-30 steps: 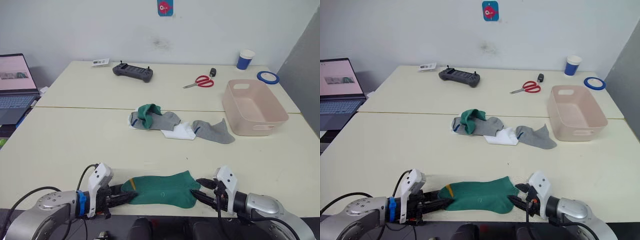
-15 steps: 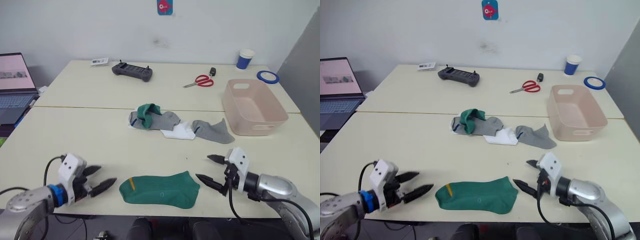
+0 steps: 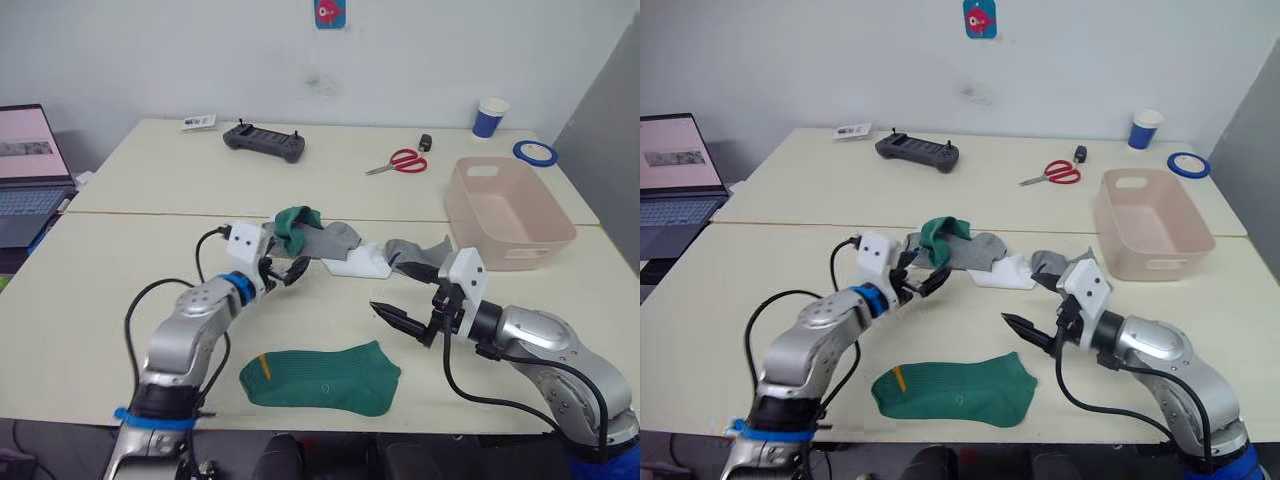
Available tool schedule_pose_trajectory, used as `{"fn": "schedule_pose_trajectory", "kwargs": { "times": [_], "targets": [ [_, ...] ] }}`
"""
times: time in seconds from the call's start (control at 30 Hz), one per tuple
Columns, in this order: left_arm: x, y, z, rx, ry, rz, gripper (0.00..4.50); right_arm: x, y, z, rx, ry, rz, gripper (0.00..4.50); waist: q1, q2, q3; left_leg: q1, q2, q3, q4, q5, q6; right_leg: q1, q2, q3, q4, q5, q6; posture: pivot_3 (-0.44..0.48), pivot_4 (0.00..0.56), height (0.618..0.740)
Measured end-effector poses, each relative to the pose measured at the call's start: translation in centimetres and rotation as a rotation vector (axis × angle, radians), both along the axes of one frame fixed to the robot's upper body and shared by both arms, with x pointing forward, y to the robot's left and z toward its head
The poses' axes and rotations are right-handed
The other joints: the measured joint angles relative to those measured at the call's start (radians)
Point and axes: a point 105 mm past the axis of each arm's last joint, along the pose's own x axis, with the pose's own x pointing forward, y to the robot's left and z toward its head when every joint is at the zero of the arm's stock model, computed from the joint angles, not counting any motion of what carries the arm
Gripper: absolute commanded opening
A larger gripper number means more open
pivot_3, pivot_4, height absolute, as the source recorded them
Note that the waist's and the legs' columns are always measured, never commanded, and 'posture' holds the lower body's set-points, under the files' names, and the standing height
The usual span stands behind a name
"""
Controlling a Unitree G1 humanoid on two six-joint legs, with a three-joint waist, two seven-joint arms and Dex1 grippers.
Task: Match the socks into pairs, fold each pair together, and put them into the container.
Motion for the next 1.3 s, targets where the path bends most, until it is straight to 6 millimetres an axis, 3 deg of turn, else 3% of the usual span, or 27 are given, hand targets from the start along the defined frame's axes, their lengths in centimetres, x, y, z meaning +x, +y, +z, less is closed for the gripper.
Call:
{"fn": "schedule_pose_trajectory", "kwargs": {
  "times": [0.2, 0.4, 0.57, 0.83, 1.03, 1.3],
  "targets": [
    [2.2, -0.3, -1.1, 0.02, 0.03, 0.042, 1.98, 0.0, 0.1, -0.2, -0.005, 0.002, -0.012, 4.5, -0.002, 0.0, 0.0, 0.0, 0.0, 0.0, 0.0, 0.0, 0.0, 0.0, 0.0, 0.0, 0.0, 0.0, 0.0, 0.0, 0.15, 0.74],
    [2.3, -0.2, -1.1, 0.038, 0.019, 0.03, 0.1, 0.0, 0.1, -0.4, -0.004, 0.007, -0.02, 4.5, -0.002, 0.0, 0.0, 0.0, 0.0, 0.0, 0.0, 0.0, 0.0, 0.0, 0.0, 0.0, 0.0, 0.0, 0.0, 0.0, 0.15, 0.74],
    [1.1, 0.0, -0.2, 0.064, 0.006, -0.056, 0.03, -0.1, 0.0, -0.6, -0.011, 0.007, -0.025, 4.5, -0.003, 0.0, 0.0, 0.0, 0.0, 0.0, 0.0, 0.0, 0.0, 0.0, 0.0, 0.0, 0.0, 0.0, 0.001, 0.0, 0.15, 0.74],
    [-3.9, -2.5, 4.6, 0.102, -0.015, -0.478, 0.03, 0.1, -0.7, -0.5, -0.036, -0.002, -0.027, 4.5, -0.002, 0.0, 0.0, 0.0, 0.0, 0.001, 0.0, 0.0, 0.0, 0.0, -0.001, 0.0, 0.0, 0.0, 0.001, 0.0, 0.15, 0.74],
    [-5.6, -5.9, 8.5, 0.212, -0.108, -0.797, 0.03, 0.9, -3.9, 0.0, -0.114, -0.017, -0.104, 4.5, 0.001, 0.0, 0.001, 0.0, -0.001, 0.001, 0.001, 0.0, 0.0, 0.0, -0.001, 0.0, -0.001, 0.0, 0.001, 0.0, 0.15, 0.74],
    [-5.5, -10.3, 11.0, 0.332, -0.31, -1.031, 0.03, 0.3, -7.7, -0.1, -0.194, 0.008, -0.193, 4.5, -0.003, 0.0, 0.001, -0.001, -0.001, 0.002, 0.001, 0.0, 0.0, -0.001, 0.001, 0.001, -0.001, 0.0, 0.001, 0.0, 0.15, 0.74]
  ]
}}
